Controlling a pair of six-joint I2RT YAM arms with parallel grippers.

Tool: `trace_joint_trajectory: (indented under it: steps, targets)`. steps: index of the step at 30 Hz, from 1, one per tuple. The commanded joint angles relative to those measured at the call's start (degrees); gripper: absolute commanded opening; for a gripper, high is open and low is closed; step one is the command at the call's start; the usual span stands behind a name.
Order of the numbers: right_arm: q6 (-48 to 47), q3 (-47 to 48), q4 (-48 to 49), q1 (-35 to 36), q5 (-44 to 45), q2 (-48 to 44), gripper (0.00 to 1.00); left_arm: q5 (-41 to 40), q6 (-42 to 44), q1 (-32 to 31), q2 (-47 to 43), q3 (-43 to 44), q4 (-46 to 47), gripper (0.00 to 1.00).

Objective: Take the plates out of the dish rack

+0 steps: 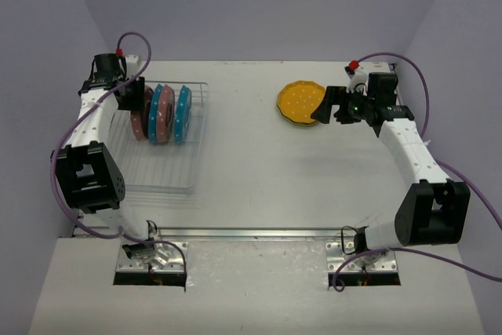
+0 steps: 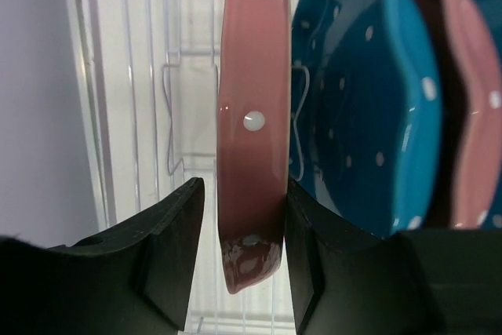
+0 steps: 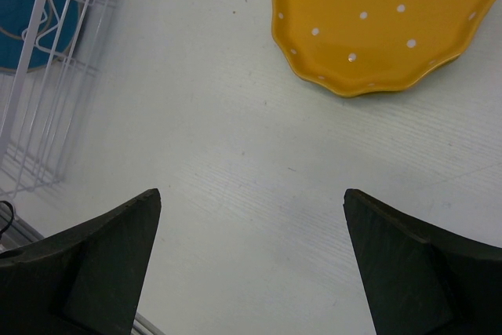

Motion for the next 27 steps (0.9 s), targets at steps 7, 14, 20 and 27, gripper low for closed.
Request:
trace_joint_trajectory:
  steps: [7,14,20,27]
  targets:
    - [-0.63,-0.33,1.15,-0.12,-0.14,-0.87,0.99,4.99,0.36,0.64,2.69,-0.27,-2.16,0.35]
    - [0.12,-0.09,1.12,-0.12,-1.29,-0.92,0.99,6.35,0.57,0.69,1.73,0.29,-2.28,0.22]
    - [0.68,0.63,0.66,-0.12,-2.50,-1.07,0.99,6.25,0.57,0.71,0.11,3.54,-4.57,0.04]
    - [1.54,1.32,0.09,-0.12,-3.79,-1.91,0.99,6.03,0.88,0.64,-0.99,13.26,-8.94,0.00]
